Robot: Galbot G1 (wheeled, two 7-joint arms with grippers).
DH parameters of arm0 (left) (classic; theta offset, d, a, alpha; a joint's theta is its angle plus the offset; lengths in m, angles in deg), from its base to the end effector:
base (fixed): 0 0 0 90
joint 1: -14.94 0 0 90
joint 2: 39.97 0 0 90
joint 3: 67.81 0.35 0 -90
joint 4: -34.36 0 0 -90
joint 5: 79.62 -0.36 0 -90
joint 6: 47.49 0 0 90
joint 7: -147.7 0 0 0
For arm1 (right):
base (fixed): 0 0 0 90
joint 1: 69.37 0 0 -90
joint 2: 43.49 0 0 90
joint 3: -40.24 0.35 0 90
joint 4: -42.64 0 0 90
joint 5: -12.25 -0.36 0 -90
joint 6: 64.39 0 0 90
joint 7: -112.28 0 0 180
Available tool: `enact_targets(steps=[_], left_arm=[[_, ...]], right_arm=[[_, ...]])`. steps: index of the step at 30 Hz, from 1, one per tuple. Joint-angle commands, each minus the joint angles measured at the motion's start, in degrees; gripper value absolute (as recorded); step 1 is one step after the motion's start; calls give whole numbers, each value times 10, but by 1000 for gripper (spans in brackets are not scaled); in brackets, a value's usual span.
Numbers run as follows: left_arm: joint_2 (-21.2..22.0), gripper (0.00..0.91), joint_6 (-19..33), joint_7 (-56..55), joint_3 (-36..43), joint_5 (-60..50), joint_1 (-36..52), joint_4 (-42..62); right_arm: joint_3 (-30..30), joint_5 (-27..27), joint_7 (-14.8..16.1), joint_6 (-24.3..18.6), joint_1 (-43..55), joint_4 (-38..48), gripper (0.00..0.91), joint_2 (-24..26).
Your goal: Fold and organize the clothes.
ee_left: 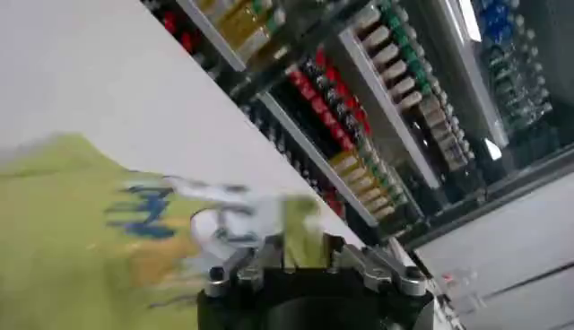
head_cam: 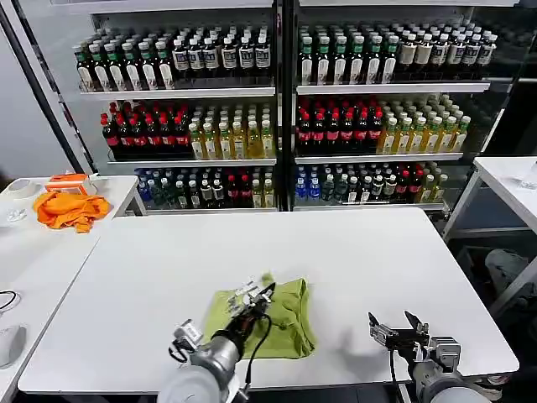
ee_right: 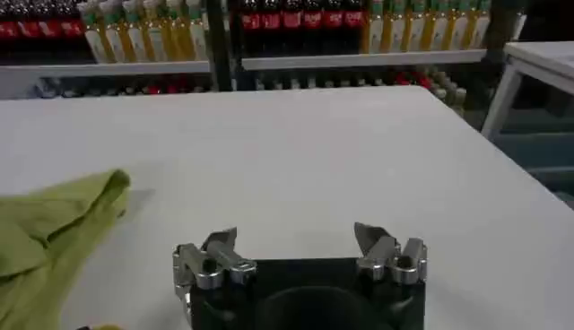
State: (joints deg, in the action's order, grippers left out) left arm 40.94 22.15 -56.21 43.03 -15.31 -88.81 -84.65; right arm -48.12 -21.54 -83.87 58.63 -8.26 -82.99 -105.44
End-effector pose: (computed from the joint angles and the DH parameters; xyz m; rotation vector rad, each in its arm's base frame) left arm 0.2404 -0.0829 -0.2554 -0.3807 -2.3509 1.1528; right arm 0.1982 -0.0734 -0.2463 0.0311 -2.6136 -0.0038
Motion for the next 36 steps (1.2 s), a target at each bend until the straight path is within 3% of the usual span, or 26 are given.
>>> enact_targets(steps=[1, 17, 36], left_arm=[[42, 907, 2, 2, 30, -49, 40, 73], [-57, 907, -4, -17, -160, -160, -118, -43], [-41, 907, -60, 39, -101, -157, -85, 44]], right_arm=[[-5, 0, 0, 0, 4, 2, 907, -1], [-11, -1, 2, -1, 15, 11, 907, -1], [-8, -1, 2, -1, 14, 8, 907, -2]])
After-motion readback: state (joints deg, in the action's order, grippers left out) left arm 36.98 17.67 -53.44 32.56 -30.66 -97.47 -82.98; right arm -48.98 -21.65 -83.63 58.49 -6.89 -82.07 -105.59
